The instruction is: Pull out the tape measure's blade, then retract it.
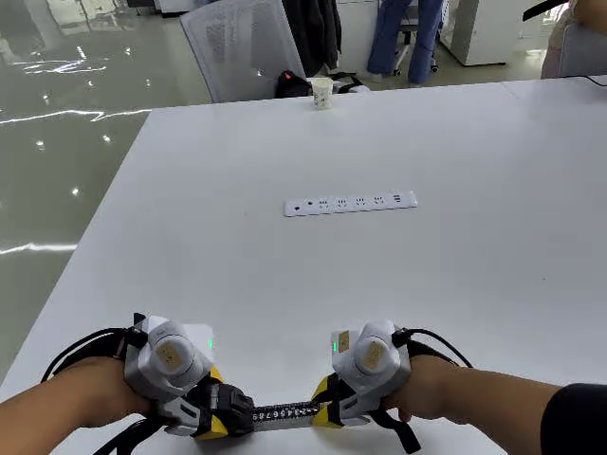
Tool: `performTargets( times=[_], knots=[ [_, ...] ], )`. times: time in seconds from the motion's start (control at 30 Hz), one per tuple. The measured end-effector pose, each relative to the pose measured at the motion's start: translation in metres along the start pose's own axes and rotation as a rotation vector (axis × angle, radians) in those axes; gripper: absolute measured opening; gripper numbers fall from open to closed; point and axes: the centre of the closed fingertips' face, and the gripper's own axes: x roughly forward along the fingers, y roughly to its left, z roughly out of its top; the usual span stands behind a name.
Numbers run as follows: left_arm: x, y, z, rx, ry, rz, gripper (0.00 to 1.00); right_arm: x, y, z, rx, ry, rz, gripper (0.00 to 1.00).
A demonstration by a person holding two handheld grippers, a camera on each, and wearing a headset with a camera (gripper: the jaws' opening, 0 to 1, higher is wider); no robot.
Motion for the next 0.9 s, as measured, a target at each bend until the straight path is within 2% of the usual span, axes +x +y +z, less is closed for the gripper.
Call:
performTargets(
  times=[0.9],
  knots=[
    [0.002, 0.000, 0.001, 0.003, -0.003, 0.009, 0.31, -0.011, 0.000, -0.010, 0.013, -0.002, -0.009, 0.10]
  ],
)
